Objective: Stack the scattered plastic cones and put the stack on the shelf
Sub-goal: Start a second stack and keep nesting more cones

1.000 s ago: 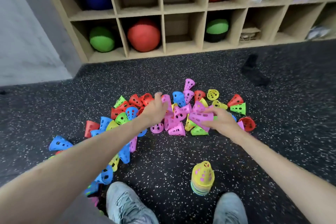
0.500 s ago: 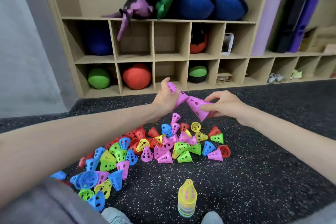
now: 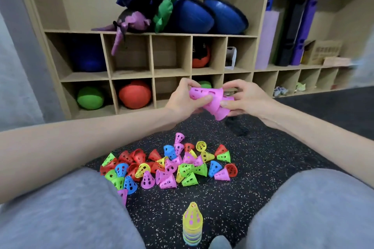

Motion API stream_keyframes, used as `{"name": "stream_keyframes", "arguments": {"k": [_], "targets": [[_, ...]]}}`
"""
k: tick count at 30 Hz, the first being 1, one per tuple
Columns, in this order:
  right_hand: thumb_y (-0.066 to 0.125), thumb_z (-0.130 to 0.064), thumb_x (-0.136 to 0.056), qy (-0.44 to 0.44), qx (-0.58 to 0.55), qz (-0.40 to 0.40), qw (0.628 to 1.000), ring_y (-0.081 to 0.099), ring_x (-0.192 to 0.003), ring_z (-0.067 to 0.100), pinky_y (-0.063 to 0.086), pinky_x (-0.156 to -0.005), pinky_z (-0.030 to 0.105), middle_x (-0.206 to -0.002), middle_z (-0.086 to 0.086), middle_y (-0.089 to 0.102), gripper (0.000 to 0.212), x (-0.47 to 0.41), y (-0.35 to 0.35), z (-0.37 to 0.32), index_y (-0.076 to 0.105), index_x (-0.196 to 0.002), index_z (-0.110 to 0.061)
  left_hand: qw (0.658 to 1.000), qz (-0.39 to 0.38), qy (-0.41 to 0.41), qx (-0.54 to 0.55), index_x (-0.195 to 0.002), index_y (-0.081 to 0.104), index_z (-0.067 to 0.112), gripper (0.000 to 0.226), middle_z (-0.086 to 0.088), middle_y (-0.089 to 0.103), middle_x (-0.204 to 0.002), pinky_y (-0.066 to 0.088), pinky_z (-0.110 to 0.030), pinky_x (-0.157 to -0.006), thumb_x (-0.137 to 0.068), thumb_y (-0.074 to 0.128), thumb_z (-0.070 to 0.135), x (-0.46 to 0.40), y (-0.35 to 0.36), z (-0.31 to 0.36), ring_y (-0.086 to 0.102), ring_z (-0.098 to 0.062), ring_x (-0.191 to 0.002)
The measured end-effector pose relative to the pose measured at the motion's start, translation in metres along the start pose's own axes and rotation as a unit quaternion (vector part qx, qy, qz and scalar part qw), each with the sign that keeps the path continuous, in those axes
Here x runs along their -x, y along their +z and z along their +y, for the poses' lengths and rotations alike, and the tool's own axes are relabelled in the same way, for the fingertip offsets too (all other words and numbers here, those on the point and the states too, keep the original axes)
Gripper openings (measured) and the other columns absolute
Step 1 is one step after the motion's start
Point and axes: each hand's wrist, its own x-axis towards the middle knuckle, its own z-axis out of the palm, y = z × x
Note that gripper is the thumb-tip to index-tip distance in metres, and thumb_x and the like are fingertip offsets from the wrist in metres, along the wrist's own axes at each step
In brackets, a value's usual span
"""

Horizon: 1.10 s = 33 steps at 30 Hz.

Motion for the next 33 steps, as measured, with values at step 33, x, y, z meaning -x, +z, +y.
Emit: {"name": "stream_keyframes", "arguments": {"k": [33], "targets": [[0.066, 0.001, -0.091, 0.192, 0.141, 0.033, 0.971, 0.065, -0.106, 0.014, 0.050, -0.100, 0.033, -0.114, -0.006, 0.072, 0.032, -0.119, 0.036, 0.430, 0.075, -0.102, -0.028, 0.912, -0.259, -0.071, -0.310, -0.128, 0.042, 0.049, 0.050, 0.001, 0.065, -0.106, 0.052, -0.033, -0.077, -0.090, 0.075, 0.044, -0.056, 0.044, -0.249, 0.064, -0.026, -0.082]]}}
